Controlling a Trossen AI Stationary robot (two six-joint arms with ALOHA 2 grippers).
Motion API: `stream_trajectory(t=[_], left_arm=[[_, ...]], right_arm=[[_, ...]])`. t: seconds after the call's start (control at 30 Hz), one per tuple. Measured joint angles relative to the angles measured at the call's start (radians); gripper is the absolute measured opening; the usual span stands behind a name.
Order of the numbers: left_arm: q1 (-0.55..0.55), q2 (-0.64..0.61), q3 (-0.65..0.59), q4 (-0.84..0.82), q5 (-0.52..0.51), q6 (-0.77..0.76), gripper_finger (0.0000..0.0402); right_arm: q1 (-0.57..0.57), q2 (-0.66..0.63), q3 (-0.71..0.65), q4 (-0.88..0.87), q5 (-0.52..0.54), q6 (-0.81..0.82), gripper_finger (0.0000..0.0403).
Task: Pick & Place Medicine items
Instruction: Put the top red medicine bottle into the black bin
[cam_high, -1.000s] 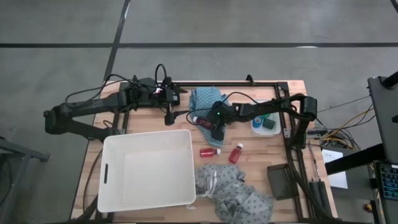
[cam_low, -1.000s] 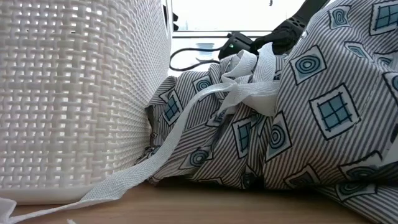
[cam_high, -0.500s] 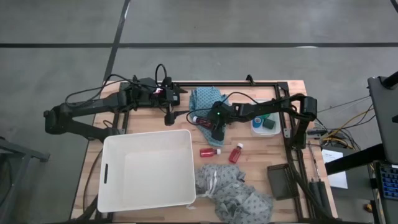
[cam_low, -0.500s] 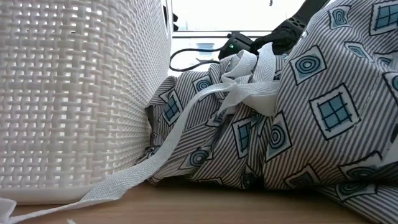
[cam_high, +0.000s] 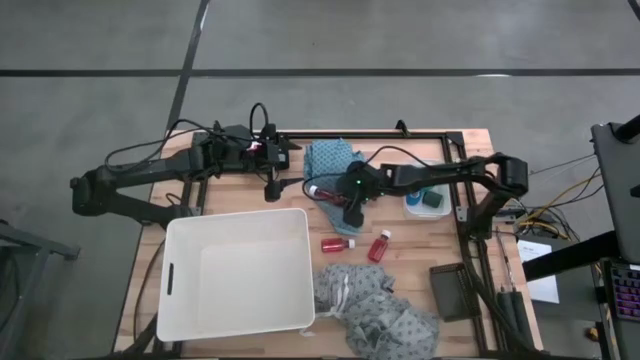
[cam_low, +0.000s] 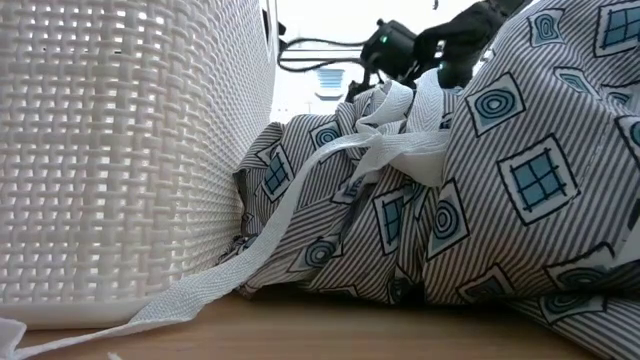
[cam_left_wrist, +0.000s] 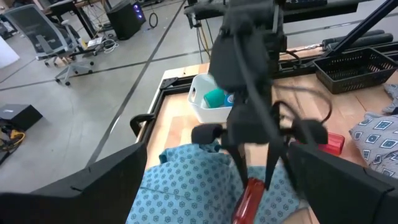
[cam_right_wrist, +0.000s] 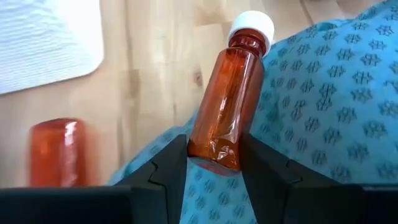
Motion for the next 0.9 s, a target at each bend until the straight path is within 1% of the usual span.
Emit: stream_trajectory(t=[0.13, 0.2, 0.3, 0.37, 0.53, 0.6, 0.73, 0.9], left_arm=[[0.000, 0.000, 0.000, -0.001, 0.000, 0.000, 0.0395], [0.000, 0.000, 0.000, -0.001, 0.000, 0.000, 0.0395], [0.000, 0.000, 0.000, -0.001, 0.000, 0.000, 0.0395], [0.000, 0.000, 0.000, -0.002, 0.000, 0.000, 0.0395], [0.000, 0.000, 0.000, -0.012, 0.000, 0.000, 0.0395], [0.000, 0.000, 0.000, -0.016, 0.000, 0.000, 0.0395], [0.000, 0.000, 0.000, -0.021, 0.000, 0.000, 0.0395], [0.000, 0.000, 0.000, -0.029, 0.000, -0.001, 0.0395]], right_arm=[[0.026, -0.087, 0.000, -0.101, 0.003, 0.055, 0.0130], [0.045, -0.133, 0.000, -0.166, 0.024, 0.077, 0.0130], [0.077, -0.207, 0.000, -0.292, 0.054, 0.081, 0.0130], [0.096, -0.256, -0.002, -0.369, 0.059, 0.114, 0.0130], [0.163, -0.362, -0.020, -0.528, 0.128, 0.297, 0.0130], [0.200, -0.402, -0.041, -0.563, 0.156, 0.373, 0.0130], [0.290, -0.477, -0.111, -0.588, 0.196, 0.510, 0.0130], [0.415, -0.560, -0.209, -0.597, 0.249, 0.732, 0.0130]])
